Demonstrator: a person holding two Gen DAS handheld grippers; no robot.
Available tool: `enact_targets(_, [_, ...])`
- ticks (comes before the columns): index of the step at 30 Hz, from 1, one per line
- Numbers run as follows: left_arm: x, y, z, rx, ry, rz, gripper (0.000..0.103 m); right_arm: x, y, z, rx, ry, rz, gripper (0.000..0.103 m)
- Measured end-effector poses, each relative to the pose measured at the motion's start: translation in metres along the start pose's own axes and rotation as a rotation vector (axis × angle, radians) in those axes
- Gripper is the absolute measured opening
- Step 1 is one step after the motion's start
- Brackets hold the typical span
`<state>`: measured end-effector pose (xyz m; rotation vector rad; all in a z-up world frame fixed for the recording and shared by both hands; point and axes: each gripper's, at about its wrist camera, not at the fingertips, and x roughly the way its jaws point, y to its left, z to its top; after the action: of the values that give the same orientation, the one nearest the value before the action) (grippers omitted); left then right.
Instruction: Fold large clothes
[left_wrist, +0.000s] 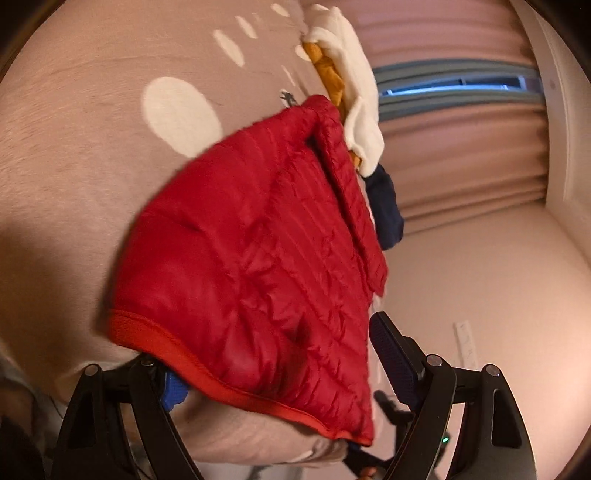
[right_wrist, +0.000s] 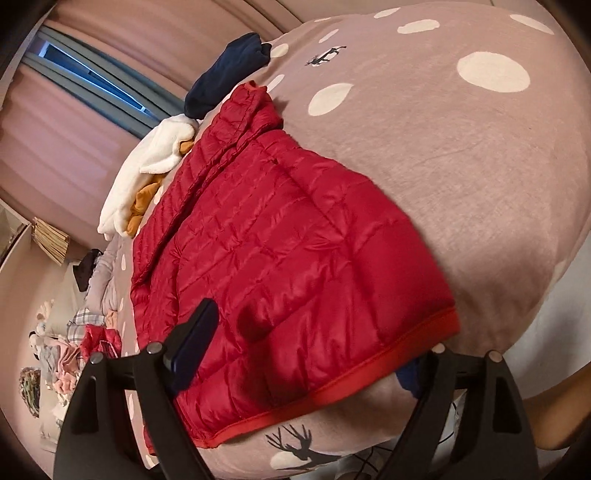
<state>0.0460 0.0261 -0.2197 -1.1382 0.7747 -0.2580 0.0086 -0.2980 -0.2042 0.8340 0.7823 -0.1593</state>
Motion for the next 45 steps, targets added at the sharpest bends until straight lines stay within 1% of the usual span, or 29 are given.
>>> enact_targets(2, [0.011, -0.008, 0.0, 0.03, 0.033, -0.002, 0.084, 0.001, 0.0, 0.0, 0.002, -0.006, 0.007, 0.087])
enact_targets(4, [0.021, -0.017, 0.001, 0.074, 0.047, 0.037, 0.084, 0.004, 0.002, 0.0, 0.0, -0.008, 0.027, 0.087])
enact_targets(5, [0.024, -0.021, -0.001, 0.095, 0.042, 0.055, 0.084, 0.006, 0.003, 0.0, -0.004, -0.005, 0.032, 0.087])
enact_targets(8, [0.035, -0.028, 0.0, 0.131, 0.033, 0.065, 0.084, 0.01, 0.01, -0.001, -0.035, -0.008, 0.032, 0.087])
enact_targets(12, [0.045, -0.028, 0.008, 0.124, 0.023, 0.051, 0.084, 0.02, 0.016, 0.0, -0.04, -0.006, 0.068, 0.087])
enact_targets(15, [0.049, -0.027, 0.013, 0.14, 0.005, 0.062, 0.084, 0.029, 0.021, 0.001, -0.051, -0.006, 0.108, 0.087])
enact_targets(16, [0.051, -0.027, 0.013, 0.148, -0.005, 0.069, 0.083, 0.033, 0.023, 0.002, -0.06, -0.011, 0.119, 0.087])
enact_targets(18, [0.05, -0.023, 0.011, 0.157, -0.038, 0.103, 0.07, 0.038, 0.027, 0.0, -0.086, -0.035, 0.108, 0.079])
enact_targets(19, [0.051, -0.02, 0.01, 0.157, -0.056, 0.132, 0.055, 0.04, 0.028, -0.001, -0.099, -0.051, 0.085, 0.067])
enact_targets(20, [0.051, -0.016, 0.009, 0.162, -0.083, 0.18, 0.038, 0.041, 0.028, -0.003, -0.118, -0.063, 0.055, 0.055])
enact_targets(22, [0.053, -0.011, 0.008, 0.175, -0.116, 0.214, 0.028, 0.043, 0.029, -0.007, -0.183, -0.096, -0.006, 0.044])
enact_targets(23, [0.053, -0.011, 0.007, 0.187, -0.131, 0.225, 0.027, 0.044, 0.028, -0.008, -0.2, -0.106, -0.012, 0.04])
enact_targets(27, [0.059, -0.021, -0.003, 0.267, -0.18, 0.303, 0.026, 0.045, 0.027, -0.011, -0.24, -0.143, -0.051, 0.033])
enact_targets(29, [0.057, -0.021, -0.007, 0.29, -0.193, 0.316, 0.026, 0.046, 0.027, -0.011, -0.254, -0.151, -0.063, 0.031])
enact_targets(35, [0.058, -0.02, -0.004, 0.292, -0.205, 0.317, 0.026, 0.05, 0.027, -0.012, -0.297, -0.163, -0.071, 0.029])
enact_targets(40, [0.059, -0.023, -0.006, 0.29, -0.221, 0.335, 0.026, 0.05, 0.031, -0.014, -0.319, -0.172, -0.09, 0.029])
enact_targets(45, [0.054, -0.024, -0.007, 0.253, -0.236, 0.342, 0.026, 0.049, 0.035, -0.015, -0.332, -0.177, -0.101, 0.028])
